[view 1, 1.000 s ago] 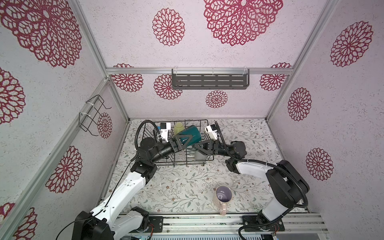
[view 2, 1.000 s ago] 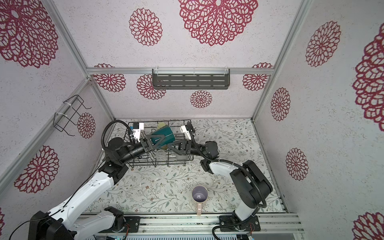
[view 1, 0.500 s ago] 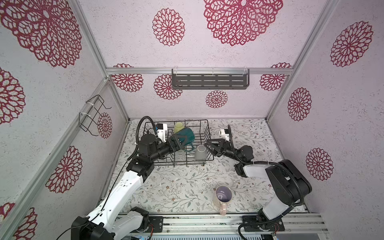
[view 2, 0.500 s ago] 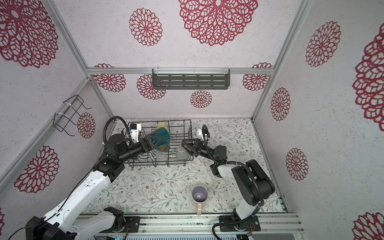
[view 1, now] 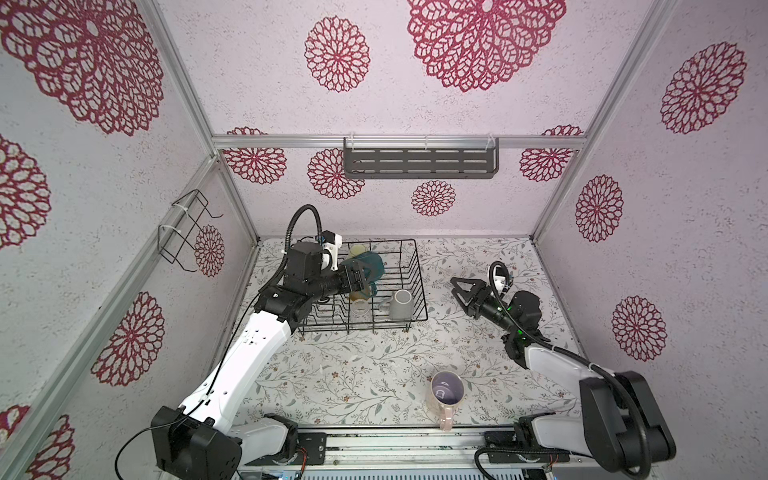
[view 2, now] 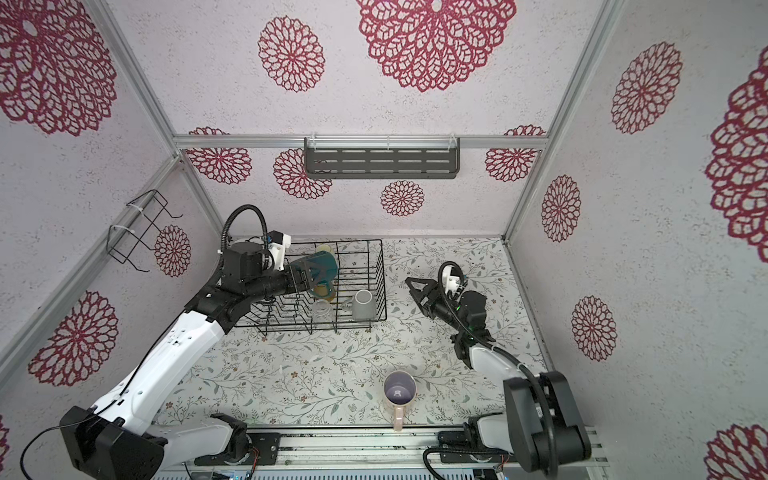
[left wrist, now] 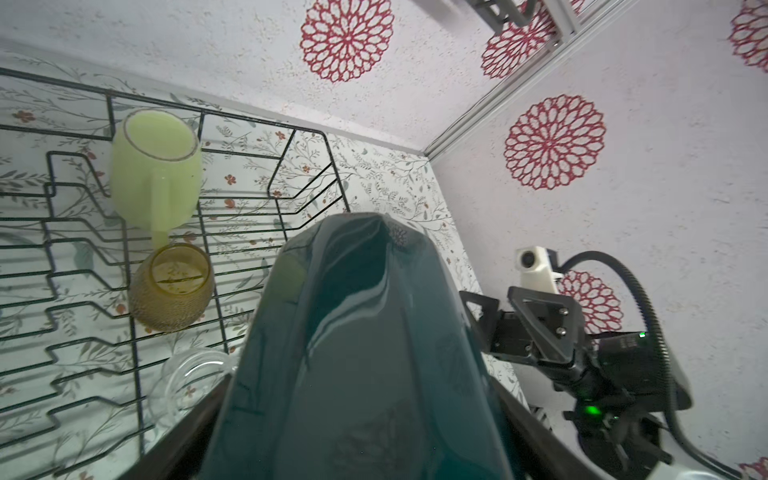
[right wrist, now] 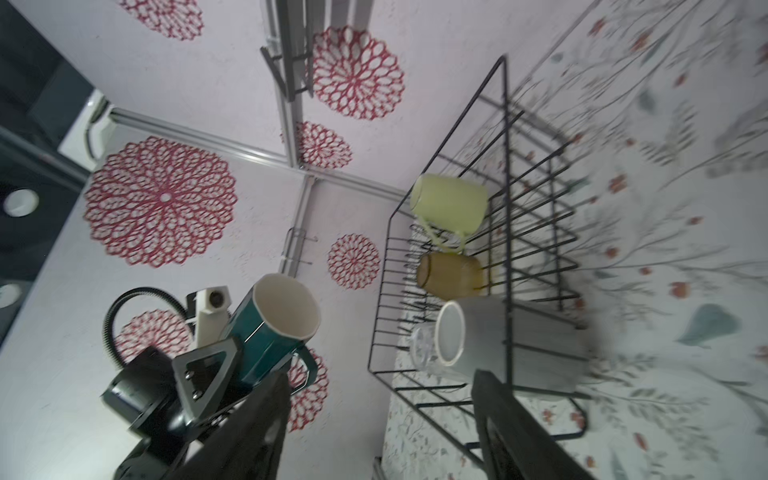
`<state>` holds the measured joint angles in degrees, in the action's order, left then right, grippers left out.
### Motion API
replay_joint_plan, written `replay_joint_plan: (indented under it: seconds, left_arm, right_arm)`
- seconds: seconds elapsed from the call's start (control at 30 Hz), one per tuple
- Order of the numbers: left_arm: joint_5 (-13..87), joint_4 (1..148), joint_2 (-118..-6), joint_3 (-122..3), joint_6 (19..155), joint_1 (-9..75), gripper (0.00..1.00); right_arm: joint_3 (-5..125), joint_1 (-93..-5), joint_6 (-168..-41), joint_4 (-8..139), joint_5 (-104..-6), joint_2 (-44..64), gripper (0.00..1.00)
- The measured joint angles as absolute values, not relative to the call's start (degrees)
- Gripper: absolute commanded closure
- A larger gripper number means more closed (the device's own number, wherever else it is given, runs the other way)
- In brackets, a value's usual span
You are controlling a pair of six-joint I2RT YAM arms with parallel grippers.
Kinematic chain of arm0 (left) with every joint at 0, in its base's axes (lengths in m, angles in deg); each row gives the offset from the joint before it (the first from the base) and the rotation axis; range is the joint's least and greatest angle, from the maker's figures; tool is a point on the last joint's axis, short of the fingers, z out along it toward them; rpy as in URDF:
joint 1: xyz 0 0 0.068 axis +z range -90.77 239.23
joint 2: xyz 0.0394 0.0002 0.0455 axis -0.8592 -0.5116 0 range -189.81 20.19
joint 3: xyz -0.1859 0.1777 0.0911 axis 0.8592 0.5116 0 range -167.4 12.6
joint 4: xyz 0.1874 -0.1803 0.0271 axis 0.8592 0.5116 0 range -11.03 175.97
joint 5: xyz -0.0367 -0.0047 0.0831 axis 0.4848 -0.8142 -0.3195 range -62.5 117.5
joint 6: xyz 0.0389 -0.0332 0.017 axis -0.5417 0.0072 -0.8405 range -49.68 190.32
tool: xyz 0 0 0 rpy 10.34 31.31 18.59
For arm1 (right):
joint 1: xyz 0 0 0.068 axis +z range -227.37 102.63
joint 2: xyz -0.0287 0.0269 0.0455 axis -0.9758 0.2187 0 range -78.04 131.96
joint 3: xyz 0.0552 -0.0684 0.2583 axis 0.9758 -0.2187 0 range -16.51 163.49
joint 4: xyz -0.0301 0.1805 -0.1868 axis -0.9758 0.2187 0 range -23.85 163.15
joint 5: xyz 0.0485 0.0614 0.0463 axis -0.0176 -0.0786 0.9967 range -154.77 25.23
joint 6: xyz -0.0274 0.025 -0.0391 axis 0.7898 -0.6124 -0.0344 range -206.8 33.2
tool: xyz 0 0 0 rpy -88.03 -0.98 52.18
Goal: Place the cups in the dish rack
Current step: 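Open the right gripper and draw it back while the left gripper carries the mug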
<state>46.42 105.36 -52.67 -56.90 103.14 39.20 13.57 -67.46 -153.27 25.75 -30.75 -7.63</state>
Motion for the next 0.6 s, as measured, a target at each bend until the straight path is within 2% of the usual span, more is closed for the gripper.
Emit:
replay_joint_plan:
  seconds: [0.13, 0.23, 0.4, 0.6]
  left_arm:
    - [44.21, 108.96, -56.77, -61.44, 100.27, 38.34, 0.38]
    - [42.0, 111.63, -60.34, -65.73, 97.96, 37.12, 0.38]
    - [39.51, 115.41, -66.7, -72.94, 95.03, 35.09, 0.38]
    - [35.49, 119.89, -74.63, -81.48, 91.95, 33.38, 0.39]
  right_arm:
    - [18.03, -69.47, -137.19, 47.93, -44.3, -15.17, 0.01]
    - [17.92, -69.47, -128.44, 56.83, -55.23, -20.24, 0.01]
    - [12.92, -69.53, -120.6, 62.16, -68.49, -24.22, 0.01]
    - [6.91, -69.58, -116.69, 63.5, -76.39, -22.95, 0.01]
